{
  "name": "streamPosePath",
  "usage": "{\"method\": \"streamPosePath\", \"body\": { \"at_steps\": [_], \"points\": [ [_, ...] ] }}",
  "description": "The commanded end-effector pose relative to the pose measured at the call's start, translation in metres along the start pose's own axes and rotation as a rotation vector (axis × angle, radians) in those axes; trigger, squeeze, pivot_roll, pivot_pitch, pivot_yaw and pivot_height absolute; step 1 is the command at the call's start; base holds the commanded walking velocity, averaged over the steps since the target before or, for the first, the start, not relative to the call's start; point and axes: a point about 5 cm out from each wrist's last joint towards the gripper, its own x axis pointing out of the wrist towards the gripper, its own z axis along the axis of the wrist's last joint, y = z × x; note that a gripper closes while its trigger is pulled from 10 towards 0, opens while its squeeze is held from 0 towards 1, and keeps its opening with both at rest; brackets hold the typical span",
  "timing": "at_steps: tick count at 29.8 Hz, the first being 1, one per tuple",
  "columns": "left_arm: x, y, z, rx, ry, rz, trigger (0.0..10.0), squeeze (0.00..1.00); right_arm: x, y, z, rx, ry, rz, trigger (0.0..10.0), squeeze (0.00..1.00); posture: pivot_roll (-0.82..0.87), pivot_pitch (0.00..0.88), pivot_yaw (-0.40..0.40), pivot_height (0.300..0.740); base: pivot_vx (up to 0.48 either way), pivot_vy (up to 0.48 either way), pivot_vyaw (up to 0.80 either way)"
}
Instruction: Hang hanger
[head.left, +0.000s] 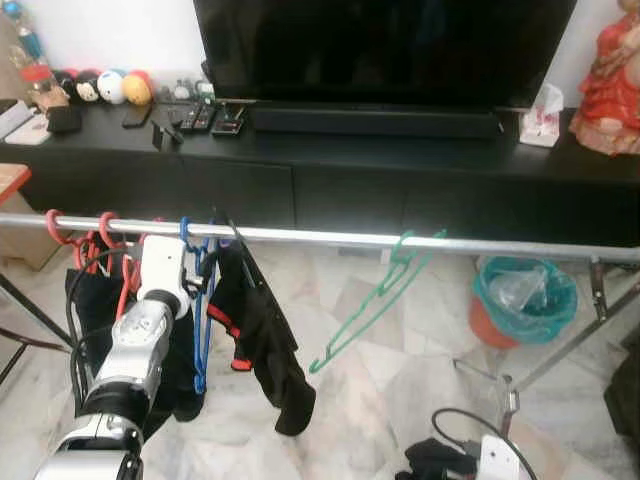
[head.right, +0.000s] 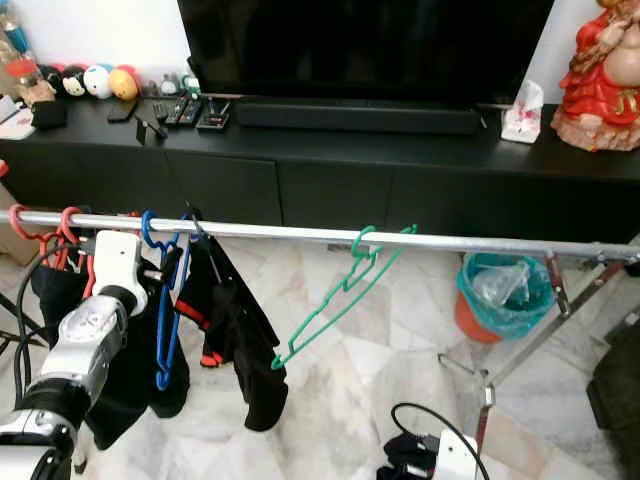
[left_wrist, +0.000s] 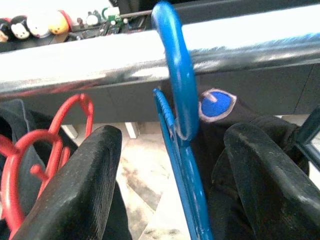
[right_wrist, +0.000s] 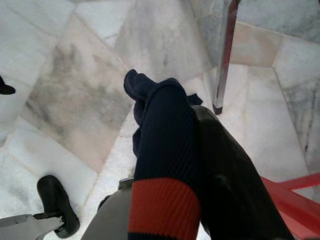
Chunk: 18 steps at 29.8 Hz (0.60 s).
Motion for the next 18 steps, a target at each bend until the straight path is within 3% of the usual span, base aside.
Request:
{"method": "streamPosePath", "body": {
  "at_steps": [1, 18],
  "points": [
    [0.001, 0.007, -0.001, 0.018, 0.016, 0.025, 10.0, 0.0, -0.001, 0.001, -0.001, 0.009, -0.001, 0.001, 10.0, 0.0, 0.03, 0.048, 0.046, 0.74, 0.0, 0.0, 0.0],
    [0.013, -0.006, -0.001, -0.009, 0.046, 0.028, 10.0, 0.0, -0.005, -0.008, -0.012, -0.004, 0.008, -0.015, 10.0, 0.0, -0.02, 0.086, 0.039, 0.74, 0.0, 0.0, 0.0]
  ]
}}
